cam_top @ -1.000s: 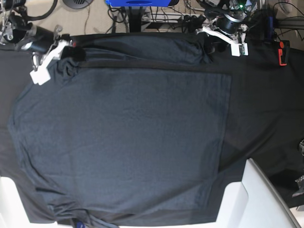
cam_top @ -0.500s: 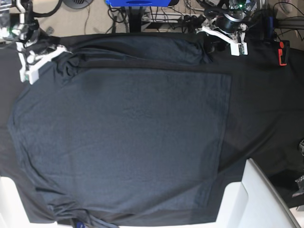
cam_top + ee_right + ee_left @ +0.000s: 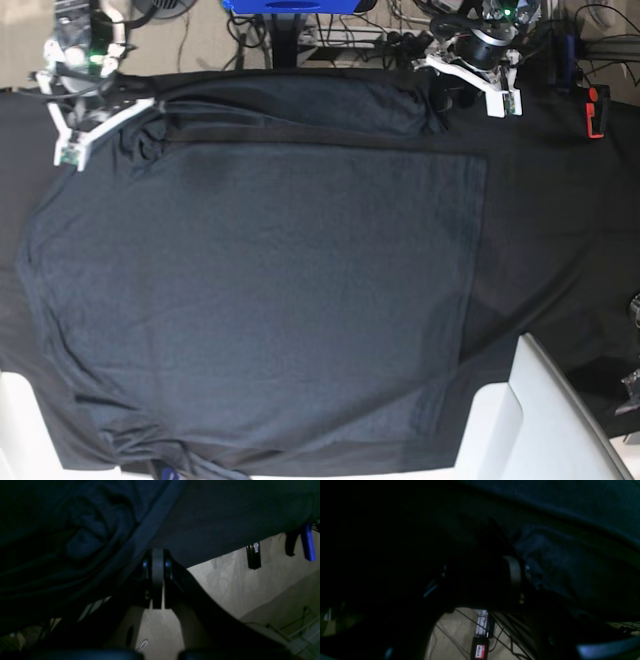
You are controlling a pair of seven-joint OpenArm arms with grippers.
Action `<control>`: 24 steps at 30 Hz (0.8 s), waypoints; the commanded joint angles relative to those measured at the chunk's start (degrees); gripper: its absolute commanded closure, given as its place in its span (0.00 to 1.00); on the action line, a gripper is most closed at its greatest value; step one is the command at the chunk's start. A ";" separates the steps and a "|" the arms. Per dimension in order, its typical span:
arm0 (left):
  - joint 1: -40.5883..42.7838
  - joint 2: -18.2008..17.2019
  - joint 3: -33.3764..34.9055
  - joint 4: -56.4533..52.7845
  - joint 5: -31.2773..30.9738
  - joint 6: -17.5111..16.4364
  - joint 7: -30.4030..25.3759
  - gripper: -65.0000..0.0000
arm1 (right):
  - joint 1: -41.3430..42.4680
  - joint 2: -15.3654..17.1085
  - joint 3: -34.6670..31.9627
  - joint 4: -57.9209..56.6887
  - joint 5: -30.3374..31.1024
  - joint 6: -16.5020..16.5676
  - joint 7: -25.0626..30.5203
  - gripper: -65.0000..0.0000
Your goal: Fold the T-shirt properly
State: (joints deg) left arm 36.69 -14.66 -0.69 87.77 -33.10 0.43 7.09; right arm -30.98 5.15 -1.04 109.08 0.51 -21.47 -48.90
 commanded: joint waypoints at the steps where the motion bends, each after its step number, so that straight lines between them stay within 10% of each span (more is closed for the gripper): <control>1: 0.54 -0.42 -0.23 0.98 -0.26 -0.21 -0.98 0.57 | 0.61 0.35 -0.32 1.12 -1.09 -0.28 0.69 1.00; 24: 7.84 -0.33 -8.23 13.11 0.09 -0.12 -0.98 0.59 | 0.17 0.61 -1.29 5.43 5.07 -0.20 1.92 1.00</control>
State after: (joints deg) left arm 43.99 -14.79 -8.78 99.81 -33.04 0.99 7.14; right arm -30.85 5.50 -2.68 113.23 6.24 -21.50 -47.99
